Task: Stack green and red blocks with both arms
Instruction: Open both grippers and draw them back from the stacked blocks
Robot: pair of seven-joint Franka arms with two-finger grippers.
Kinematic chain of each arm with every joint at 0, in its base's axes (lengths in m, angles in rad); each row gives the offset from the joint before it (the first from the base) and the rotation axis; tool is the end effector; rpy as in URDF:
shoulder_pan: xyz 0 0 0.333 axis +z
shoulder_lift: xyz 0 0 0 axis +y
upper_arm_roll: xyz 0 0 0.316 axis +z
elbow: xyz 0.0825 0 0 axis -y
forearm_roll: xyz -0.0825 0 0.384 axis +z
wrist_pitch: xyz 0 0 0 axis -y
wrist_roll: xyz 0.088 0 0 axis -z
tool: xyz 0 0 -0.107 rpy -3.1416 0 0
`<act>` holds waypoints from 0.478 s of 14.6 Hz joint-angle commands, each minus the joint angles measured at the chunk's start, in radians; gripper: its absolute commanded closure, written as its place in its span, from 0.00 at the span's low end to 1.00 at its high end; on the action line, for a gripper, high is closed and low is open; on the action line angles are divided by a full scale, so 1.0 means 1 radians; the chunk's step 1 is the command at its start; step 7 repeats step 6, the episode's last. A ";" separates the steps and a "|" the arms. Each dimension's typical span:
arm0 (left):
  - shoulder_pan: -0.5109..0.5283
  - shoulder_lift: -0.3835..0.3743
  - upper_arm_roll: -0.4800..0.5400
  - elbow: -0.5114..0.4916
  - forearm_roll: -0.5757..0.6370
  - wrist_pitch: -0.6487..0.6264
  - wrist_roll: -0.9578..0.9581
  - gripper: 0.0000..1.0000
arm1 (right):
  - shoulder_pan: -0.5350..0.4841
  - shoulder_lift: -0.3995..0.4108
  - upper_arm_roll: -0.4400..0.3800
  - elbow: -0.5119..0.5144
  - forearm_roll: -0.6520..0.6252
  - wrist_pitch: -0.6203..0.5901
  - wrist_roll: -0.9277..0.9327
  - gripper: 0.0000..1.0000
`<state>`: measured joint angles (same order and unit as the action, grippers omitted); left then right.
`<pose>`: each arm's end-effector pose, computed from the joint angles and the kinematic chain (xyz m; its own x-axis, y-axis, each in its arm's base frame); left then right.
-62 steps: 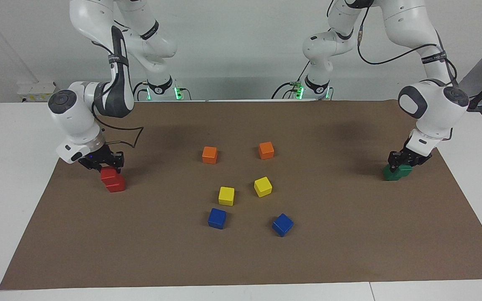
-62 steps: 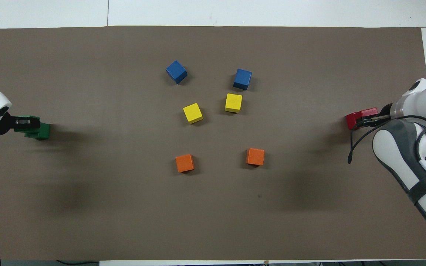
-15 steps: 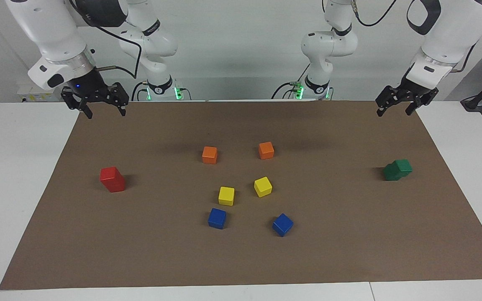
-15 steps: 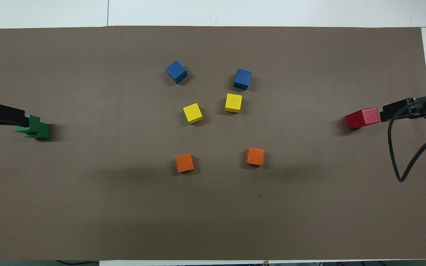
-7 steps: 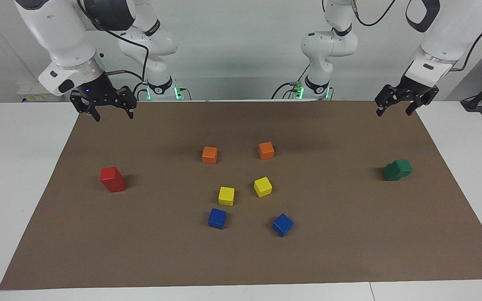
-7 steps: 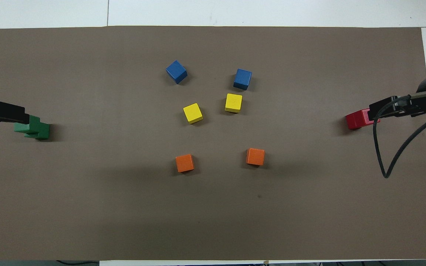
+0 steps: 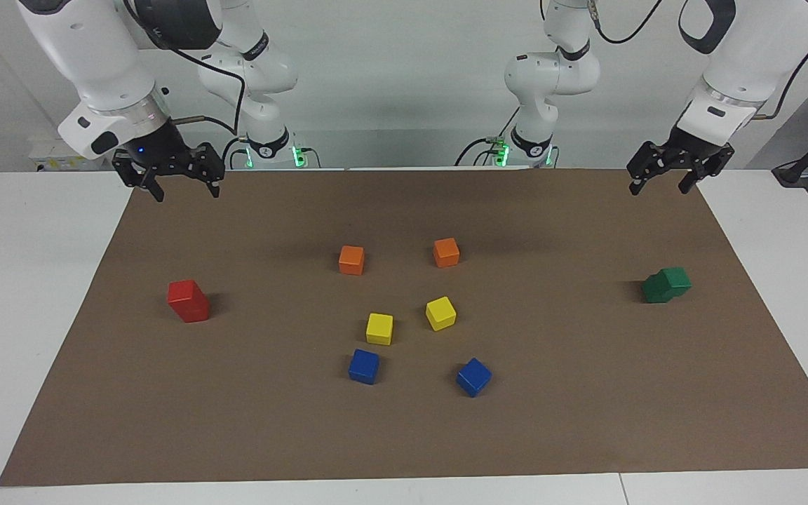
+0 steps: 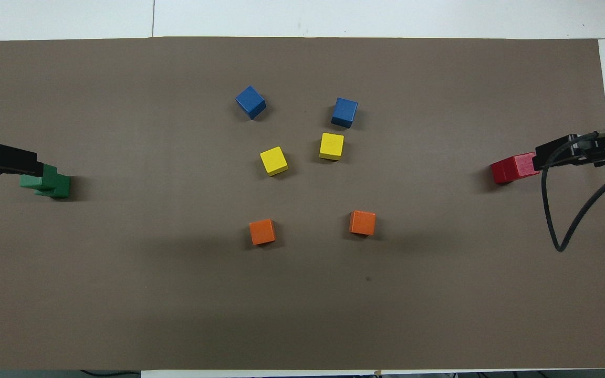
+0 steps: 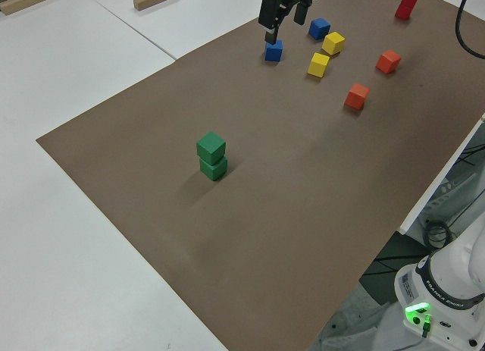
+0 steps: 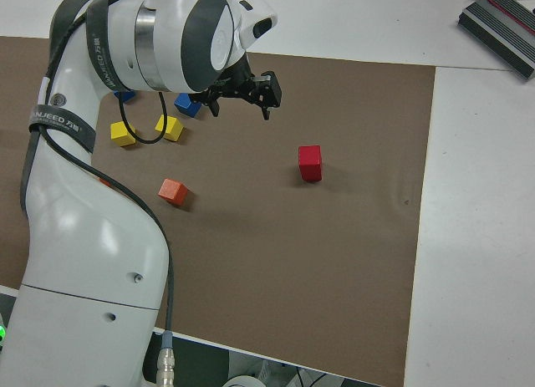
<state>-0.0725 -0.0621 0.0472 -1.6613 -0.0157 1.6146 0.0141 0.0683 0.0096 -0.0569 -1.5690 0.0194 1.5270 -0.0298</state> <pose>0.5384 -0.0145 0.6194 0.9991 -0.0387 0.0156 -0.0390 -0.9991 0.0184 0.5525 0.0086 0.6163 0.9978 0.0420 -0.0510 0.0410 -0.9990 -0.0204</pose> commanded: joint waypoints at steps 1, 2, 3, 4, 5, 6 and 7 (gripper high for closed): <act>-0.021 0.001 0.014 0.014 0.025 -0.019 -0.006 0.00 | -0.002 0.007 -0.001 0.020 -0.004 -0.033 0.019 0.00; -0.020 0.001 0.014 0.014 0.025 -0.019 -0.006 0.00 | -0.002 0.006 -0.001 0.017 -0.003 -0.033 0.019 0.00; -0.020 0.001 0.014 0.014 0.025 -0.019 -0.006 0.00 | -0.002 0.006 -0.001 0.015 -0.003 -0.034 0.019 0.00; -0.020 0.001 0.014 0.014 0.025 -0.019 -0.006 0.00 | -0.004 0.004 -0.001 0.014 -0.002 -0.036 0.019 0.00; -0.018 0.001 0.014 0.014 0.023 -0.019 -0.006 0.00 | -0.005 0.006 -0.003 0.014 -0.004 -0.036 0.019 0.00; -0.018 0.001 0.014 0.014 0.023 -0.019 -0.006 0.00 | -0.013 0.004 -0.003 0.010 -0.007 -0.033 0.024 0.00; -0.018 0.001 0.014 0.014 0.023 -0.019 -0.006 0.00 | -0.013 0.004 -0.003 0.010 -0.007 -0.033 0.024 0.00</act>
